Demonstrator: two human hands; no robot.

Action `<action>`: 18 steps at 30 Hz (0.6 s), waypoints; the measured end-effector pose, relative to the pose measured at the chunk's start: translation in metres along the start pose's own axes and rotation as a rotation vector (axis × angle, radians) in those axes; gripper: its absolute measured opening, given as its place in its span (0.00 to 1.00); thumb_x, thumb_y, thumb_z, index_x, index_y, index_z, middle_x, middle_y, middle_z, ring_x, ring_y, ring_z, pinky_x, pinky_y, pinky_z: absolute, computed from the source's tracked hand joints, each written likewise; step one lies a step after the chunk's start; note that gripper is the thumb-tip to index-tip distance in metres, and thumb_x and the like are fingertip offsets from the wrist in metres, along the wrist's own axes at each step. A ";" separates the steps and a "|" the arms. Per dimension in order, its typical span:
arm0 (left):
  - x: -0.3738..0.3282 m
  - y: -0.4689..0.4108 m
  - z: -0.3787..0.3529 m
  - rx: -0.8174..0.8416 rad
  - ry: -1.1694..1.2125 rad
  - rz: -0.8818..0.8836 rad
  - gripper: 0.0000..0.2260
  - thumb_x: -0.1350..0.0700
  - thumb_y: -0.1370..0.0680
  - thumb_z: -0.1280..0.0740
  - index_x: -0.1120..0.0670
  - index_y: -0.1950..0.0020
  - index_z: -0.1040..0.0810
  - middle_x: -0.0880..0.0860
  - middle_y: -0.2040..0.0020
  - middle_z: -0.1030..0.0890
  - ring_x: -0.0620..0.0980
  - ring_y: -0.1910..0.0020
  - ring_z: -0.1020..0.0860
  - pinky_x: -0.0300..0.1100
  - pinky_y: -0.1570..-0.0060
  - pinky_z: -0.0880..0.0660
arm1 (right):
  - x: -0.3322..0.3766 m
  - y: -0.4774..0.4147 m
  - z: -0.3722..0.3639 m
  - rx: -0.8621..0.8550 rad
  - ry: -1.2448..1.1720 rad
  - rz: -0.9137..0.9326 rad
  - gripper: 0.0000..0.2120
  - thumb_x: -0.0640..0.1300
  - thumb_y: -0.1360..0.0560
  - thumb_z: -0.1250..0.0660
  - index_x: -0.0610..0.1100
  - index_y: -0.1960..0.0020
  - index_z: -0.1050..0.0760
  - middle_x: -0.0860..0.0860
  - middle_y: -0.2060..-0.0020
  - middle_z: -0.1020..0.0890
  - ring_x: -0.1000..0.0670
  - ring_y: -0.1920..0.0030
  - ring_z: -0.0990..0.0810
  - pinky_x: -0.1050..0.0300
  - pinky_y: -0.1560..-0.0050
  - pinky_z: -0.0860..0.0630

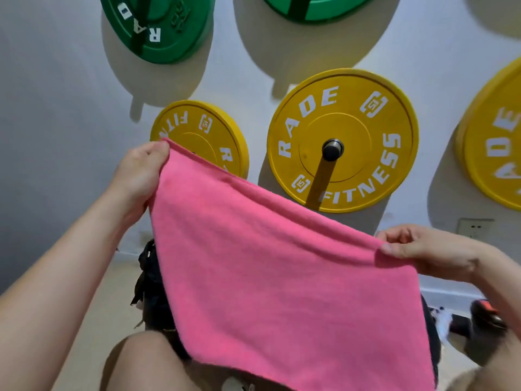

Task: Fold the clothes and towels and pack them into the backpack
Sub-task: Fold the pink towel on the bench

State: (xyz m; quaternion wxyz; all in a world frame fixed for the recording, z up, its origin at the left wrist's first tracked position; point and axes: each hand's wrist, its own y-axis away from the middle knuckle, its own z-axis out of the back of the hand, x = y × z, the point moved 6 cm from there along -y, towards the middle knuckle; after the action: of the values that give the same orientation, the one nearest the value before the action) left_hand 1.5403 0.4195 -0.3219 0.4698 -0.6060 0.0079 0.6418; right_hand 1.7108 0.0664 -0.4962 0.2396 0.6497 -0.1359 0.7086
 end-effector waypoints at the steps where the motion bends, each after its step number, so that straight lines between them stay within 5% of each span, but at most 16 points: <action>1: 0.014 0.003 -0.003 0.029 -0.054 0.012 0.14 0.53 0.18 0.42 0.51 0.62 0.26 0.47 0.69 0.27 0.42 0.71 0.31 0.40 0.67 0.34 | 0.004 0.004 0.008 -0.003 0.019 -0.008 0.23 0.53 0.39 0.18 0.38 0.57 0.22 0.40 0.62 0.23 0.48 0.65 0.24 0.57 0.64 0.28; 5: 0.069 0.017 -0.017 0.072 -0.141 0.017 0.09 0.52 0.18 0.41 0.48 0.58 0.27 0.48 0.63 0.28 0.43 0.65 0.31 0.41 0.64 0.34 | 0.006 0.003 0.032 0.090 0.181 -0.106 0.12 0.49 0.26 0.29 0.43 0.63 0.22 0.49 0.71 0.28 0.56 0.74 0.32 0.66 0.74 0.36; 11: 0.143 0.028 -0.052 0.083 -0.200 0.052 0.10 0.55 0.18 0.42 0.48 0.58 0.28 0.51 0.66 0.29 0.36 0.74 0.31 0.30 0.71 0.35 | -0.042 -0.020 0.073 0.437 0.152 -0.345 0.12 0.48 0.26 0.28 0.39 0.56 0.24 0.51 0.73 0.26 0.57 0.76 0.28 0.66 0.78 0.32; 14: 0.195 0.010 -0.088 0.170 -0.368 0.073 0.06 0.51 0.19 0.40 0.47 0.55 0.27 0.46 0.60 0.23 0.38 0.60 0.25 0.43 0.58 0.31 | -0.080 -0.050 0.111 0.332 0.151 -0.408 0.19 0.56 0.27 0.28 0.41 0.62 0.25 0.48 0.74 0.32 0.53 0.76 0.35 0.62 0.75 0.39; 18: 0.275 -0.010 -0.172 0.273 -0.649 0.048 0.07 0.51 0.18 0.45 0.53 0.49 0.30 0.59 0.55 0.20 0.62 0.53 0.22 0.49 0.57 0.31 | -0.141 -0.106 0.156 0.109 0.362 -0.570 0.20 0.60 0.32 0.26 0.44 0.67 0.25 0.49 0.75 0.33 0.53 0.75 0.37 0.63 0.75 0.41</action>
State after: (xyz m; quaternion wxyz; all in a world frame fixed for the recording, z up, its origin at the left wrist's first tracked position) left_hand 1.7270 0.4885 -0.5775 0.5096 -0.3017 -0.0418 0.8047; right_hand 1.9048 0.0541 -0.6293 0.4134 0.5370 0.1340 0.7230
